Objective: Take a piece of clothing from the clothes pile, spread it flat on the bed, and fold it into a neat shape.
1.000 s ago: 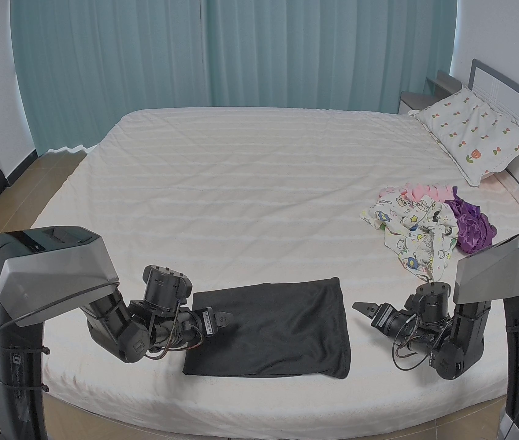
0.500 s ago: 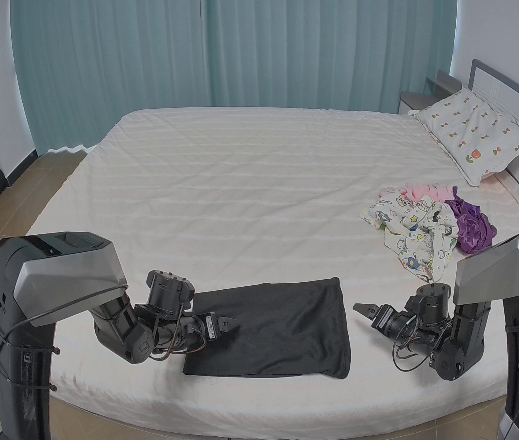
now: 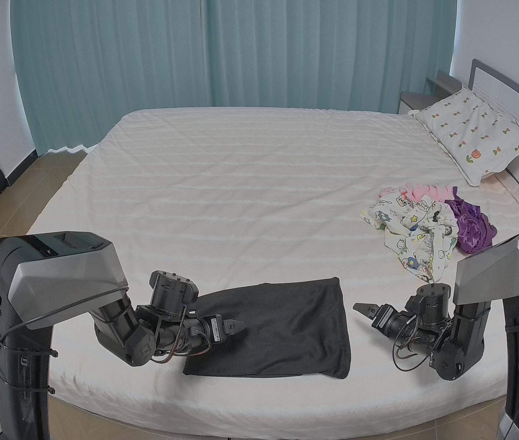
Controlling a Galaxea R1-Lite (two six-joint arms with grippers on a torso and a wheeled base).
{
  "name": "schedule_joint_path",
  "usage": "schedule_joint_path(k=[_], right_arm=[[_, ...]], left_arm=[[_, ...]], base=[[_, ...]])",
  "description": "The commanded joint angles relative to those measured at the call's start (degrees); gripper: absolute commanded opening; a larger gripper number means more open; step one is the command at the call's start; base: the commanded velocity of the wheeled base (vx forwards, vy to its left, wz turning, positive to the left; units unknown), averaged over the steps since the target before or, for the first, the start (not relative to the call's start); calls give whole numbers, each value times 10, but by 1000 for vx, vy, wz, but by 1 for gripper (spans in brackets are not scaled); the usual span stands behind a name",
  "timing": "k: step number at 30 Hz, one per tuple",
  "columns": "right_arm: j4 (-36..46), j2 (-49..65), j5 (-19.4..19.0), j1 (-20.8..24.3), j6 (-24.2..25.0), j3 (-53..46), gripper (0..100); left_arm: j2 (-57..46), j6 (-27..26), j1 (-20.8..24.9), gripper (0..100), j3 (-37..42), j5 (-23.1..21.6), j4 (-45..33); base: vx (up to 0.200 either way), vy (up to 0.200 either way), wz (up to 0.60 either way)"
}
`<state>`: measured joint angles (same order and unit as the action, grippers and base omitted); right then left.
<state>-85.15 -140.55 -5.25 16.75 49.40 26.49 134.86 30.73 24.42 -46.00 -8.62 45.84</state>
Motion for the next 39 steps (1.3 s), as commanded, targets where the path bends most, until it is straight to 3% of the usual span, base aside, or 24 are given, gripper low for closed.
schedule_joint_path(k=[1, 10, 21, 34, 35, 39], right_arm=[[1, -1, 0, 0, 0, 0, 100], [0, 0, 0, -1, 0, 0, 100], [0, 2, -1, -1, 11, 1, 100], [1, 3, -2, -8, 13, 1, 100], [1, 3, -2, -8, 13, 1, 100], [1, 4, -2, -8, 13, 1, 100]], left_arm=[[-25, 0, 0, 100, 4, 0, 0], [-49, 1, 4, 100, 8, 1, -6], [18, -4, -7, 100, -6, 5, 0], [21, 0, 0, 100, -19, -10, 0], [21, 0, 0, 0, -20, -10, 0], [19, 0, -2, 0, -14, -9, -1]], base=[[0, 0, 0], [0, 0, 0], [0, 0, 0], [0, 0, 0], [0, 0, 0], [0, 0, 0]])
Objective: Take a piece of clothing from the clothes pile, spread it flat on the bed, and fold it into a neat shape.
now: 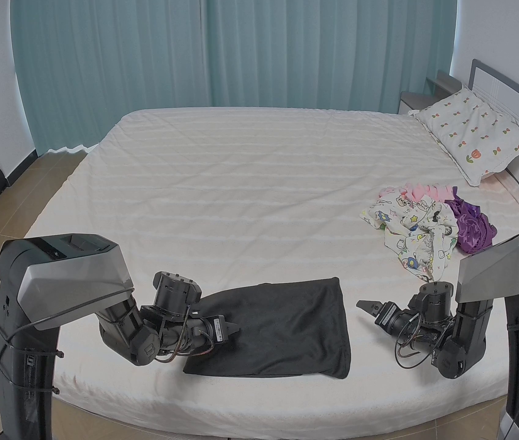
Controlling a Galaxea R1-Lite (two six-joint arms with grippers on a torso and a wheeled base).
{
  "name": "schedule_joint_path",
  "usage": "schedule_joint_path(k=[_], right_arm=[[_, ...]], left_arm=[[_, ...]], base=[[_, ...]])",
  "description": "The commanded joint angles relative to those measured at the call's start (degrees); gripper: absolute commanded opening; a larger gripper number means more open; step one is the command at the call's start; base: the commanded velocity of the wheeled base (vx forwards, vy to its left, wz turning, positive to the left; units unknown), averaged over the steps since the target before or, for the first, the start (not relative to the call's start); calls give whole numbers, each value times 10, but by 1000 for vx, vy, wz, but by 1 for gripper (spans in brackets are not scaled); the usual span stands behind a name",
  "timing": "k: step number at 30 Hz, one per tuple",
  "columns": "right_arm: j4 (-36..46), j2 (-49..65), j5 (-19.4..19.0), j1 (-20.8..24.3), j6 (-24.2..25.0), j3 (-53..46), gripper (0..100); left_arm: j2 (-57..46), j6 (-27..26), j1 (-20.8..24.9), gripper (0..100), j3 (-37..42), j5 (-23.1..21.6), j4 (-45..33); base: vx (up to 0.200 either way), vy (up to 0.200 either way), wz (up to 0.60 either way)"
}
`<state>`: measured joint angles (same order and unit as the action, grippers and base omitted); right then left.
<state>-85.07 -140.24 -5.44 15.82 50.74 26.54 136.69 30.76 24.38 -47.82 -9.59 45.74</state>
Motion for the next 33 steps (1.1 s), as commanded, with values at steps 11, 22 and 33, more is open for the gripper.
schedule_joint_path(k=[11, 22, 33], right_arm=[[-3, 1, 0, 1, 0, -4, 100], [-27, -3, -1, 2, 0, -16, 100], [-28, -2, -3, 2, 0, -17, 100]], left_arm=[[-6, -2, -7, 0, 19, 6, 0], [-20, -2, -28, 0, 17, 8, -2], [-19, -4, -30, 0, 20, 21, -1]], base=[[0, 0, 0], [0, 0, 0], [0, 109, 0]])
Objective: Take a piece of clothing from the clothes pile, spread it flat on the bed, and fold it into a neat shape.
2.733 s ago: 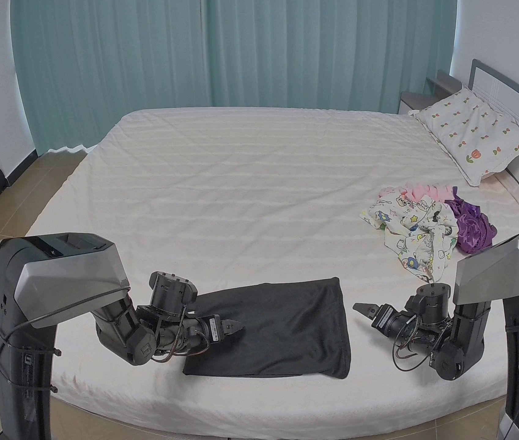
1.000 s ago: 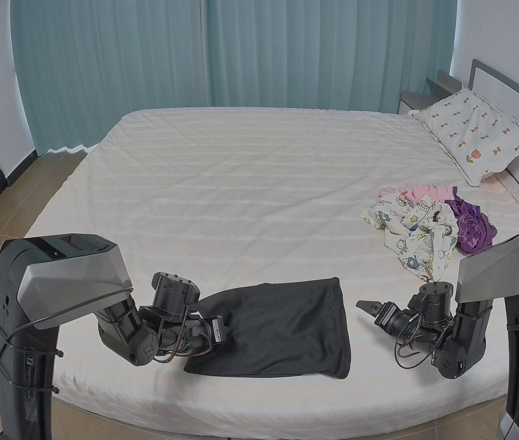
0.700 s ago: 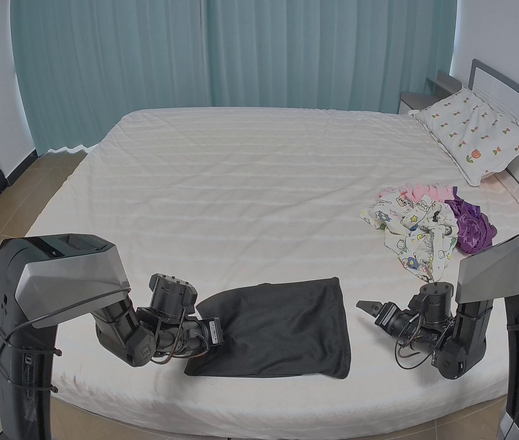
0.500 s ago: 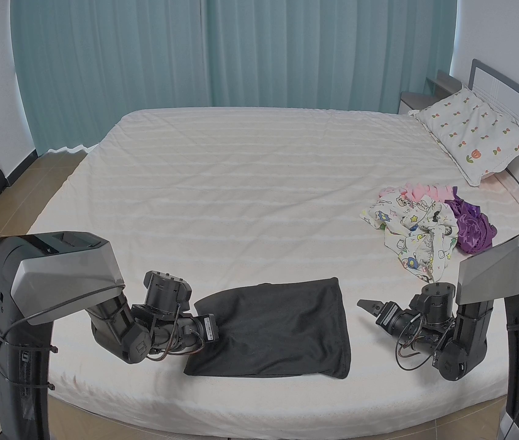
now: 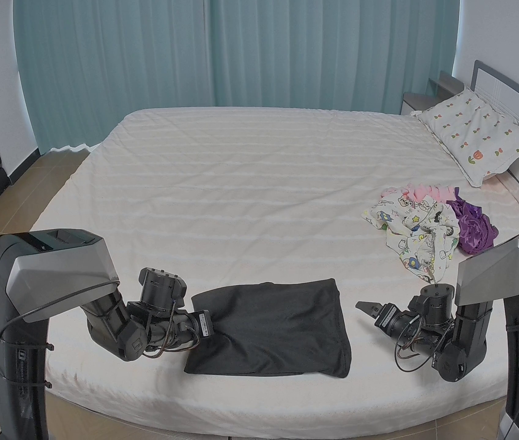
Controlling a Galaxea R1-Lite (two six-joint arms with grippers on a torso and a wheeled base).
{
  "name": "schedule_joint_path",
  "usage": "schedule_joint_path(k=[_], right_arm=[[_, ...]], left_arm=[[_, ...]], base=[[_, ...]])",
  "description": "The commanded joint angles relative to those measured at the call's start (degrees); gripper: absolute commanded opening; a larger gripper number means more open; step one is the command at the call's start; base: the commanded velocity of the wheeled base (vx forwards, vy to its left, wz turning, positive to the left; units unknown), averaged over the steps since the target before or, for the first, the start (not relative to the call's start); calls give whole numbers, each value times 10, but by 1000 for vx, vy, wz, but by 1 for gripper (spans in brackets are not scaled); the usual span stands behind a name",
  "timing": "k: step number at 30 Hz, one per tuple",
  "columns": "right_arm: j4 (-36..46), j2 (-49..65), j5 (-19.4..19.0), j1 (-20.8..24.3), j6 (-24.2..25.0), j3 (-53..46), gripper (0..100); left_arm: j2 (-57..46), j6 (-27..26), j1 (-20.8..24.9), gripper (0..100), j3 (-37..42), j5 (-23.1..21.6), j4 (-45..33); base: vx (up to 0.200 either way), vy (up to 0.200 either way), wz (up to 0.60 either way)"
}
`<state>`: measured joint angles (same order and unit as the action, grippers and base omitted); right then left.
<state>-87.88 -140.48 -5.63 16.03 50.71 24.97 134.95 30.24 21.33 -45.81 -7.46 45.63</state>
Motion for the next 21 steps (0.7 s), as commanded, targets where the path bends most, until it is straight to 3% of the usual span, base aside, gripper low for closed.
schedule_joint_path(k=[1, 21], right_arm=[[0, 0, -1, 0, 0, -1, 100], [0, -1, -1, 0, 0, 0, 100]], left_arm=[[-1, 1, 0, 0, 0, 0, -1], [-14, 0, -27, 0, 0, 1, -4]], base=[[0, 200, 0], [0, 200, 0]])
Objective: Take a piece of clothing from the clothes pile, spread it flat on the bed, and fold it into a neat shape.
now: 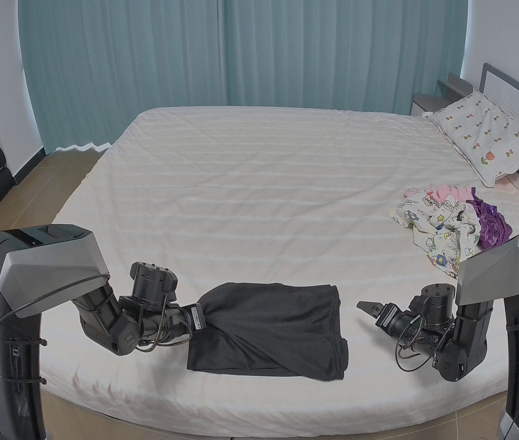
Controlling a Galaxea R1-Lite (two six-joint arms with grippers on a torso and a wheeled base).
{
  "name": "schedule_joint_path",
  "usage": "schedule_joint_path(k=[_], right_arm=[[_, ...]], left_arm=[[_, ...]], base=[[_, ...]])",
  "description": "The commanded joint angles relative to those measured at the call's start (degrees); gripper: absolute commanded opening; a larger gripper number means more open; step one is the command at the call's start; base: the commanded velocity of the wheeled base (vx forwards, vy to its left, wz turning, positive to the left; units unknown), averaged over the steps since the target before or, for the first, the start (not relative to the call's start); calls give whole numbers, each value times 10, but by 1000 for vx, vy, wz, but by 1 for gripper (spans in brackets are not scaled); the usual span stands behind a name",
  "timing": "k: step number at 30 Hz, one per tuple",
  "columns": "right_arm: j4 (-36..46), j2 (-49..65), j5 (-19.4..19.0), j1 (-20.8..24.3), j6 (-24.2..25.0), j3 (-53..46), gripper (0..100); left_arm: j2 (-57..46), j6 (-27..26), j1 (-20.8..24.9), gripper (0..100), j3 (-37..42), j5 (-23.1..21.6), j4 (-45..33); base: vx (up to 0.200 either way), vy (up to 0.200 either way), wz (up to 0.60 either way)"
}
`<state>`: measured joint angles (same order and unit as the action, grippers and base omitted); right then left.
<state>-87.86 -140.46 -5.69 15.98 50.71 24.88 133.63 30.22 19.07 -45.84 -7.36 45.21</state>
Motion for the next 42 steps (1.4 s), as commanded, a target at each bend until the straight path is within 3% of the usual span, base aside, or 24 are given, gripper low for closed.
schedule_joint_path(k=[1, 21, 30, 31, 36, 42], right_arm=[[0, -1, 0, 0, 0, 1, 100], [0, -2, 0, 2, 0, 1, 100], [0, -2, 0, 2, 0, 2, 100], [0, -2, 0, 2, 0, 2, 100], [0, 0, 1, 6, -1, 4, 100], [11, 4, 6, 27, -4, 20, 100]], left_arm=[[-1, 0, -5, 0, 0, 0, 0], [-7, 0, -22, 0, 17, 0, 1], [-7, 5, -17, 0, 36, -2, 6], [-7, 5, -17, 100, 37, -2, 6], [-11, 8, -17, 100, 41, -1, 5], [-68, 91, -31, 100, 65, -5, 4]], base=[[0, 200, 0], [0, 200, 0], [0, 0, 0], [0, 0, 0], [0, 0, 0], [0, 0, 0]])
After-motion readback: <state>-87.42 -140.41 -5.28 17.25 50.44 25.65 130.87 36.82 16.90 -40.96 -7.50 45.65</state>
